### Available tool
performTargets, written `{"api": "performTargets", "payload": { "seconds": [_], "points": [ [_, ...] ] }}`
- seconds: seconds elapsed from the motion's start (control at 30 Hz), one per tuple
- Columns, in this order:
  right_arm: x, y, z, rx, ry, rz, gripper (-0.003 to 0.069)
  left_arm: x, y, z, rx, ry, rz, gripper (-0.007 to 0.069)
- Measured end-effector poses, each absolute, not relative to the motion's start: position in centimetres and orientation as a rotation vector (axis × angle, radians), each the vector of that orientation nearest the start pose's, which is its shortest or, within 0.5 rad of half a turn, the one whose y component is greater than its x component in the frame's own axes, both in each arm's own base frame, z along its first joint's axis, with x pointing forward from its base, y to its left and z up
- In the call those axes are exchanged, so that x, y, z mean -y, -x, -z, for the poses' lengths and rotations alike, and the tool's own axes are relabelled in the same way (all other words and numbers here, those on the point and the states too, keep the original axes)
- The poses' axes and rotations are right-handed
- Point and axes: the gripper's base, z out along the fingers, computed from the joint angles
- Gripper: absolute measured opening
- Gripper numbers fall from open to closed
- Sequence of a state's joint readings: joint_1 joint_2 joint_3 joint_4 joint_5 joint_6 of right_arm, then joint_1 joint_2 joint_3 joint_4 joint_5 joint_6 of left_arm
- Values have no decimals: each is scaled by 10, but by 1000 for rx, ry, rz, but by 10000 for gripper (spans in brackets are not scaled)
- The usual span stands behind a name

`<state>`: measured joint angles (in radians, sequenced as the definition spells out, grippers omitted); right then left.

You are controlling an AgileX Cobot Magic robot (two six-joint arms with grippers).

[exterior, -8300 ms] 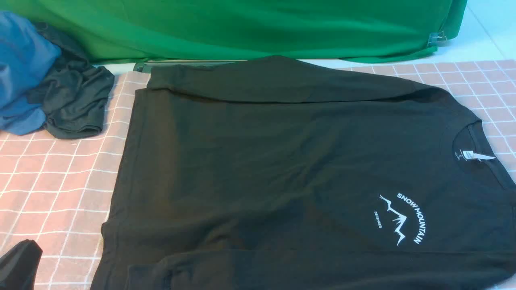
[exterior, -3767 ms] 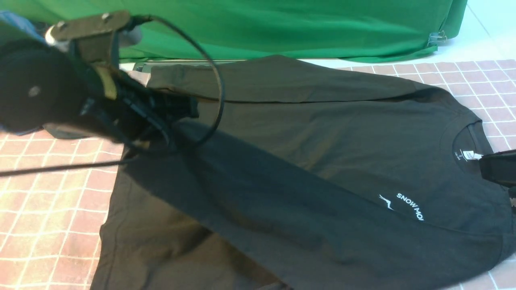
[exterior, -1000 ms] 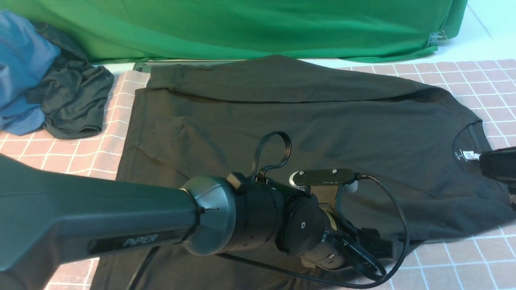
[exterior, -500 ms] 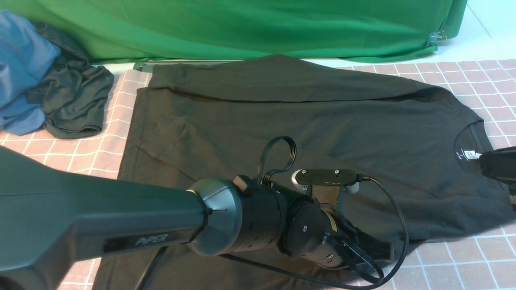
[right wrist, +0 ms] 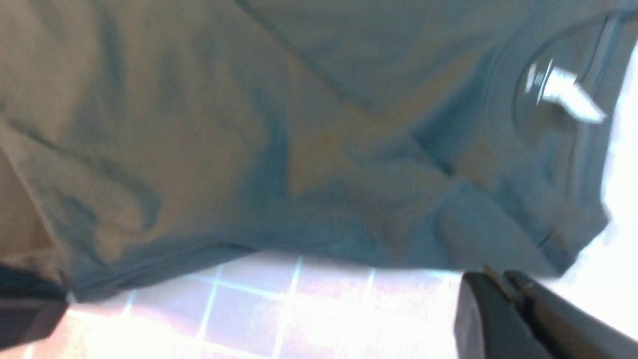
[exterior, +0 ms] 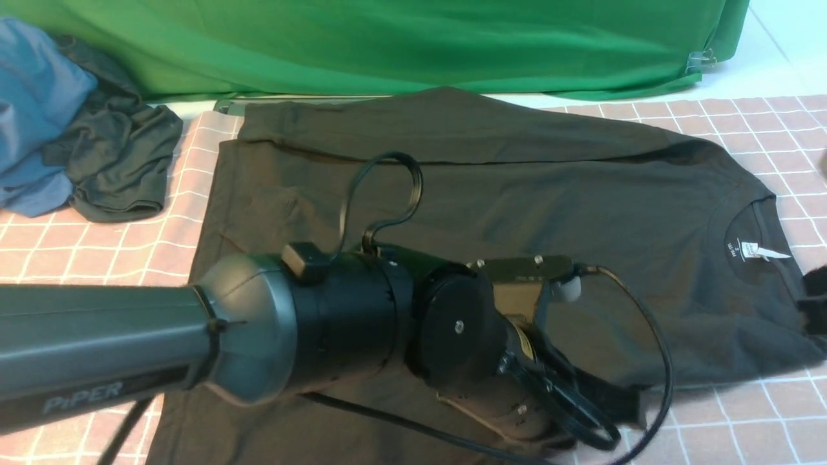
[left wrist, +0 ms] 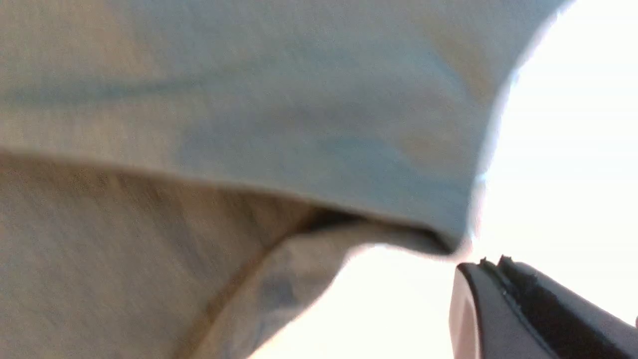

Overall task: Fold a long-sleeved shirt over a pink coffee tablecloth.
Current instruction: 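Fold the left side of the dark shirt inward over its body with the left gripper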

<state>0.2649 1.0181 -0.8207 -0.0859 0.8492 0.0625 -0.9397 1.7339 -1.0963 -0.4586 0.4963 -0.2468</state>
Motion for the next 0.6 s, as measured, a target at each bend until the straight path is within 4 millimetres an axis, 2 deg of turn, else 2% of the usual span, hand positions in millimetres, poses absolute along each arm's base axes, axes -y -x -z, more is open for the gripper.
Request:
{"api": "performTargets", "payload": {
  "seconds": [0.17, 0.23, 0.37, 0.47, 0.5, 0.53, 0.6],
  "points": [
    [-41, -199, -282, -2643, 251, -9, 70, 310, -177, -208, -2756, -558, 802, 13],
    [-31, -212, -270, -2704, 209, 2, 70, 313, -171, -207, -2763, -573, 803, 13],
    [-18, -229, -255, -2770, 146, -33, 81, 311, -171, -204, -2764, -573, 770, 13],
    [-14, -243, -245, -2816, 114, -95, 146, 306, -178, -203, -2788, -462, 732, 13],
    [-14, -250, -242, -2833, 112, -123, 201, 303, -182, -202, -2800, -410, 705, 14],
    [-14, -250, -242, -2833, 114, -122, 201, 302, -182, -202, -2804, -403, 698, 15],
    [-16, -260, -237, -2866, 122, -147, 313, 295, -189, -197, -2835, -360, 618, 39]
  ]
}}
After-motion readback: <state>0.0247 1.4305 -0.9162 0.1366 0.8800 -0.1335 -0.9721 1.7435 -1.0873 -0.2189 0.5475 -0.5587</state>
